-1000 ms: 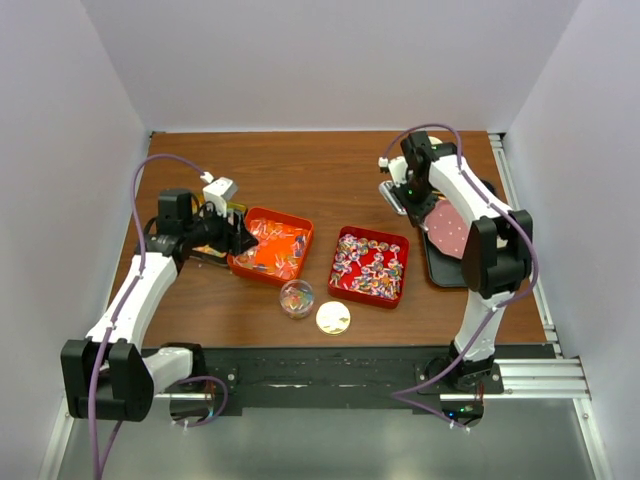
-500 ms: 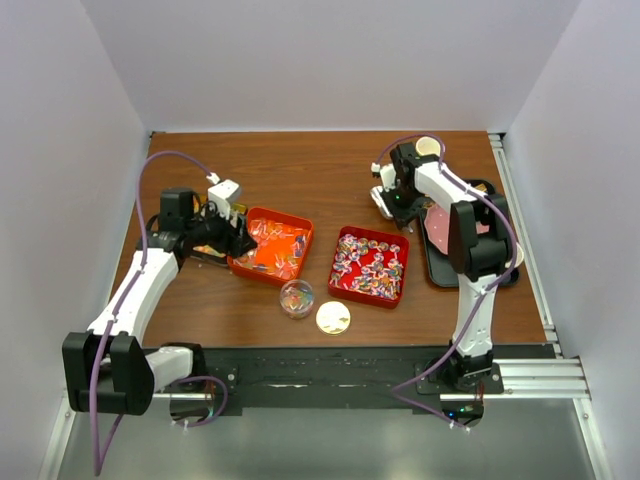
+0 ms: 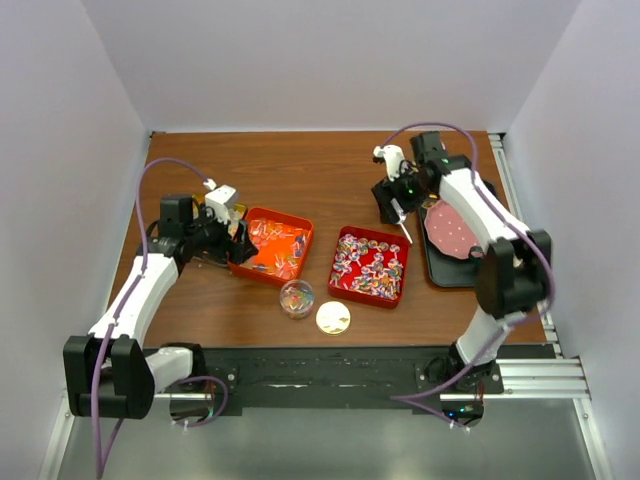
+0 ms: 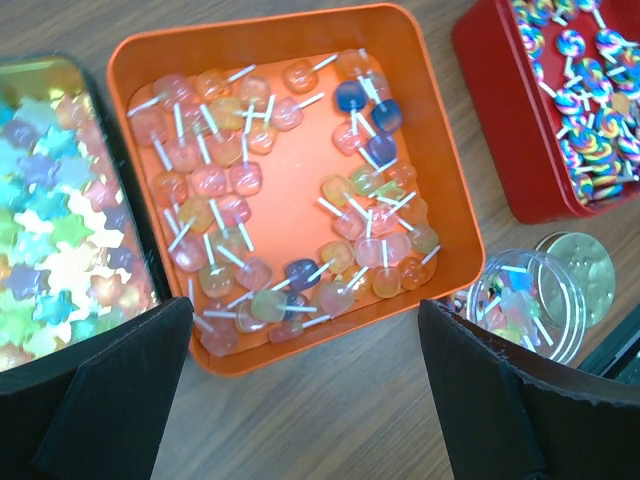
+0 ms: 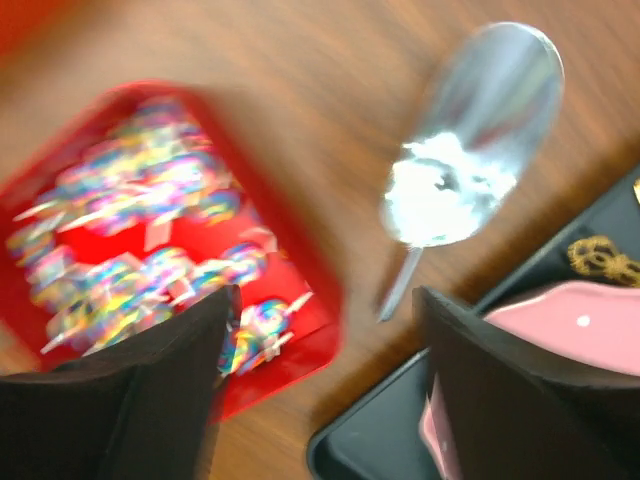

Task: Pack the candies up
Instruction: Place the spatula at the center of the board, then pick up the bottle lid at the center of the board.

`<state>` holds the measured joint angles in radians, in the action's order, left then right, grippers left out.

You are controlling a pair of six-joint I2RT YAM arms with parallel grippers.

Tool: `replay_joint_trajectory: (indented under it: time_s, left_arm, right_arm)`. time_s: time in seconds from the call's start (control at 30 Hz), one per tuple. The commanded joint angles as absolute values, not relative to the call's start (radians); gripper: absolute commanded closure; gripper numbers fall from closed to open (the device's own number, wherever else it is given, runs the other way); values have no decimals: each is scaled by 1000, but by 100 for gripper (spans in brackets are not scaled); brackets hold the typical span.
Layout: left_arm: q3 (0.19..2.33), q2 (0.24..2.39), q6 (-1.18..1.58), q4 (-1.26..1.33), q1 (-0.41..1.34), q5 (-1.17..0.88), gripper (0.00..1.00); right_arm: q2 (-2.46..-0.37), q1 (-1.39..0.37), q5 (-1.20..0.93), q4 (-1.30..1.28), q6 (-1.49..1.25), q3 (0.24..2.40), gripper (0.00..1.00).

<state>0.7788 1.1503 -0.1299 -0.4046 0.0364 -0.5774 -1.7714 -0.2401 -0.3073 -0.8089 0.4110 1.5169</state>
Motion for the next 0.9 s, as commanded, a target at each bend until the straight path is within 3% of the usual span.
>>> replay_joint_trajectory:
  time_s: [0.0, 0.5, 0.67, 0.87]
  left_arm:
    - [758, 1100, -72, -367, 6, -534, 0]
    - [701, 953, -25, -327, -38, -611, 1]
    - [640, 850, 246, -221, -93, -532, 0]
    - [580, 772, 342, -146, -163, -591, 0]
  right_arm:
    - [-1498, -268, -678, -686, 673, 1290, 1]
    - [-1393, -872, -552, -867, 1137, 1128, 1]
    - [-1397, -966, -453, -764, 1099, 1056, 1]
    - [-1450, -1005, -414, -675, 1081, 982, 1]
